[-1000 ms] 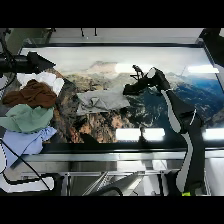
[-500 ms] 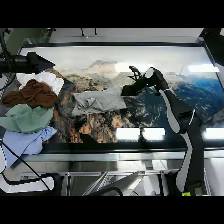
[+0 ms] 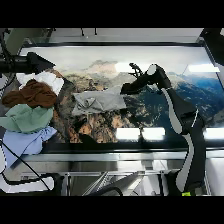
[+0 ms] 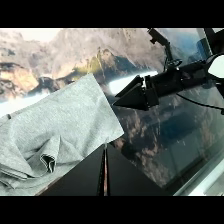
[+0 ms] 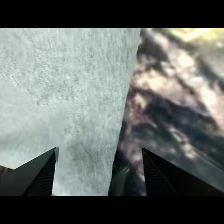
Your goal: Fold the shirts.
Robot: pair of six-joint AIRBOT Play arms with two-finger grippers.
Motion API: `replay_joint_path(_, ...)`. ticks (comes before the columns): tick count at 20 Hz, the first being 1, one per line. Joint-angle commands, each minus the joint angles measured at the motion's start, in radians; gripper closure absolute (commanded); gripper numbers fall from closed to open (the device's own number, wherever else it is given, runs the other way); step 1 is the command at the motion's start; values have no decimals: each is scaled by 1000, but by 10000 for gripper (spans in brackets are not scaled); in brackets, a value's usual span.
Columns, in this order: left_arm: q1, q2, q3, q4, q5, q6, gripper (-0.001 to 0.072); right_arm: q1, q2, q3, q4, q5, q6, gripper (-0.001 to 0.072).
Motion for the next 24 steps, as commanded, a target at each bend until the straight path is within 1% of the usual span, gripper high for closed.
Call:
replay_joint_path(1, -1, 0, 0, 0, 1, -1, 695, 0, 32, 1, 25, 6, 11, 121)
replay_joint_path(3, -1, 0, 0, 0, 1, -1, 695, 2, 18, -6, 28, 23, 27, 120)
replay_joint_path(8, -1, 0, 0, 0, -2, -1, 695, 26, -78, -9, 57, 23, 26, 120)
replay_joint_path(12, -1, 0, 0, 0, -2, 0, 695, 32, -120, -9, 169, 13, -30, 121)
replay_joint_path(13, -1, 0, 0, 0, -2, 0, 695, 36, -126, -9, 172, 1, -31, 124)
replay_joint_path(14, -1, 0, 0, 0, -1, 0, 695, 38, -132, -9, 173, -11, -31, 170)
replay_joint_path(15, -1, 0, 0, 0, -1, 0, 695, 39, -139, -9, 182, -15, -38, 292)
replay_joint_path(16, -1, 0, 0, 0, -1, 0, 695, 39, -146, -9, 215, -12, -66, 410)
replay_joint_path(17, -1, 0, 0, 0, -2, 0, 695, 39, -148, -9, 254, -10, -95, 602)
replay_joint_path(18, -1, 0, 0, 0, -2, -1, 696, 37, -142, -6, 270, -11, -98, 697)
replay_joint_path(20, -1, 0, 0, 0, -2, -1, 695, 19, -100, 10, 265, -11, -109, 698)
replay_joint_path(22, -1, 0, 0, 0, -2, -1, 695, -42, -10, 14, 260, -38, -108, 699)
replay_joint_path(23, -1, 0, 0, 0, -2, -1, 695, -84, 45, 14, 235, -63, -104, 699)
replay_joint_path(24, -1, 0, 0, 0, -2, -1, 695, -140, 110, 14, 177, -94, -72, 699)
